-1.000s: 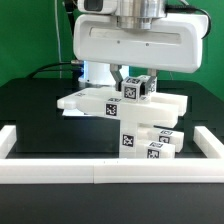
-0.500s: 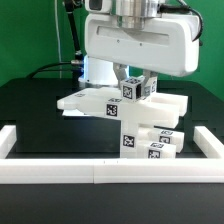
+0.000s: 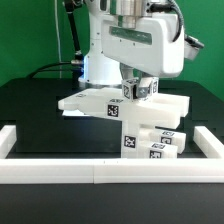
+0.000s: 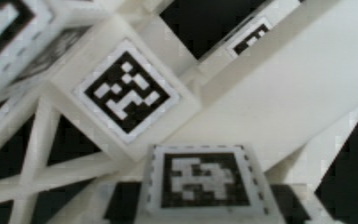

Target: Assemble chair

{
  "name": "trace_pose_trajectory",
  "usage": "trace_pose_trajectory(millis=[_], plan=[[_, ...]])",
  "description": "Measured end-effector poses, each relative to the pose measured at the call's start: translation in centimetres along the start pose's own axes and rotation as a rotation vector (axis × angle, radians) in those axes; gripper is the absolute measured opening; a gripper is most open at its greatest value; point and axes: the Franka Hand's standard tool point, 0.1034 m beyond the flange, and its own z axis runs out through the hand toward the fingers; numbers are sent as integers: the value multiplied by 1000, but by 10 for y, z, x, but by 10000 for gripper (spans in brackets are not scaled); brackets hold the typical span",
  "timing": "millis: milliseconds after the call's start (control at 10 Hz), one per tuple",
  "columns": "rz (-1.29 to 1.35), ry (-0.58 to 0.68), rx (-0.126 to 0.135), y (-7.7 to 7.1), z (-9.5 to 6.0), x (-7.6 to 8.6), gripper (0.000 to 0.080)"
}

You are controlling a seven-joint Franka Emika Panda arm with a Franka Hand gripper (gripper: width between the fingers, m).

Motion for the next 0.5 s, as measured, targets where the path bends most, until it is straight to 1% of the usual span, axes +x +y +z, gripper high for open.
trace_pose_trajectory(millis=[300, 400, 500], plan=[[224, -4, 1, -1, 0, -3, 271], [339, -12, 5, -2, 0, -5, 271], [369, -13, 5, -2, 0, -6, 271]])
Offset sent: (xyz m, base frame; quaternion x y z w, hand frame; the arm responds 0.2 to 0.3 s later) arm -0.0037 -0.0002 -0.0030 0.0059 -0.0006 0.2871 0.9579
